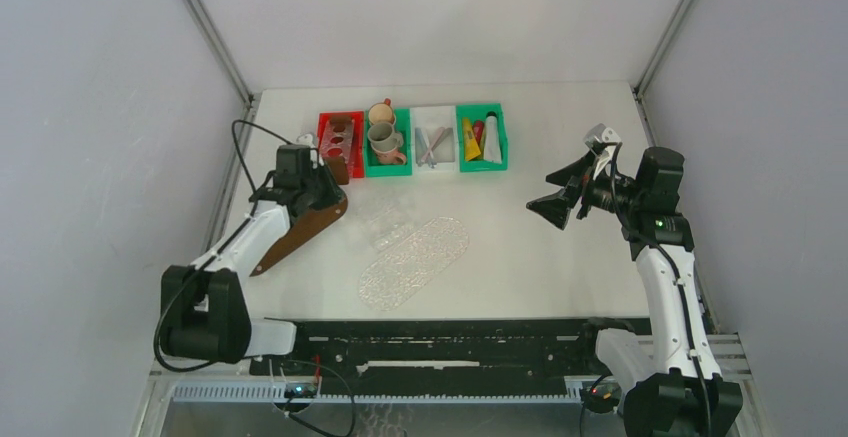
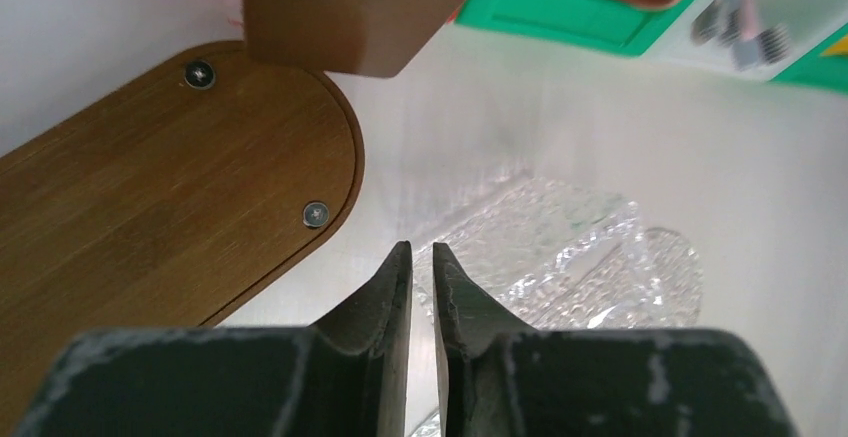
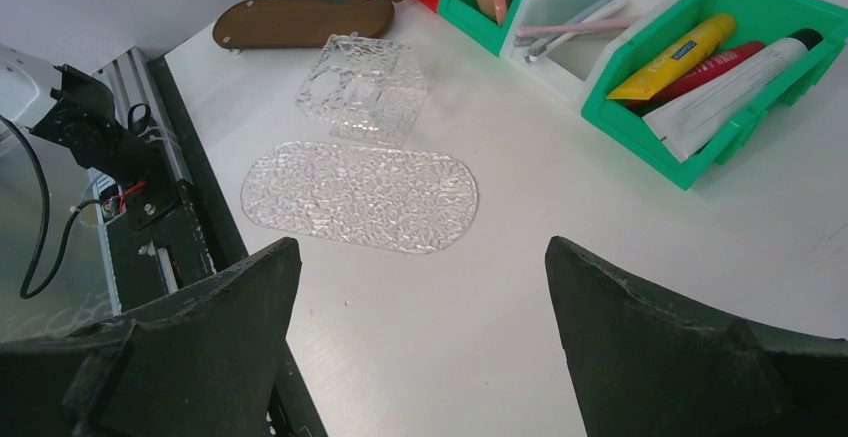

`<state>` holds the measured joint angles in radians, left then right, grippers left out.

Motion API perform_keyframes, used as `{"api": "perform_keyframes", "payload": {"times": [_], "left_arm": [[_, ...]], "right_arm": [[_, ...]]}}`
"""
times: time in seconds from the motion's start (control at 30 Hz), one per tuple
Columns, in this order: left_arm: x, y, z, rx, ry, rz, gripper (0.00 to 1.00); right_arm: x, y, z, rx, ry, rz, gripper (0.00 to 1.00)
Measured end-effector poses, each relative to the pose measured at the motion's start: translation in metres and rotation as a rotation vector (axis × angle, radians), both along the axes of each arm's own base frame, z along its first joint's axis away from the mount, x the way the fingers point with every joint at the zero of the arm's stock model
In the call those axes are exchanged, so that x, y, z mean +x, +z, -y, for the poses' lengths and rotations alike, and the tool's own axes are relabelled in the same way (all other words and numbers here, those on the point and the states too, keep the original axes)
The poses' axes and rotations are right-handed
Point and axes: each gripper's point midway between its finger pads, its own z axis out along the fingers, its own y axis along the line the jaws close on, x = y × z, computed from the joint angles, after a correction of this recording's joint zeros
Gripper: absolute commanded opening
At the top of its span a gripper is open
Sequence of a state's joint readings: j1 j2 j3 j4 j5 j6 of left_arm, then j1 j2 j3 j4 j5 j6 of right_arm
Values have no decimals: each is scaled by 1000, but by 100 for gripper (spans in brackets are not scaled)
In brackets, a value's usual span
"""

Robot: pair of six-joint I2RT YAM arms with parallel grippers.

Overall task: Prepare toiletry sets of a toothbrush and toothpaste on the tray
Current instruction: Pick up the toothpaste holder from the storage box.

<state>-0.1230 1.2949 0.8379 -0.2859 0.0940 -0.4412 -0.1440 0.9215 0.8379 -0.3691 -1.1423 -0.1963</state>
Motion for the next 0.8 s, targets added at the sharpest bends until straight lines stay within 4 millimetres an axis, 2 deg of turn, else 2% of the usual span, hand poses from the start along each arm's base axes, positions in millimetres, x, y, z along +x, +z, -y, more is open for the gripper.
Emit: {"api": "perform_keyframes", "payload": {"times": [0.13, 0.37, 0.8], "left_arm": [[-3, -24, 5, 1, -43, -77, 17], [-6, -41, 13, -27, -85, -137, 17], [-11, -47, 22, -51, -118, -162, 17]], "right_arm": [[0, 0, 0, 0, 0, 0, 100], [0, 0, 0, 0, 0, 1, 100], [0, 0, -1, -1, 3, 2, 100]]}}
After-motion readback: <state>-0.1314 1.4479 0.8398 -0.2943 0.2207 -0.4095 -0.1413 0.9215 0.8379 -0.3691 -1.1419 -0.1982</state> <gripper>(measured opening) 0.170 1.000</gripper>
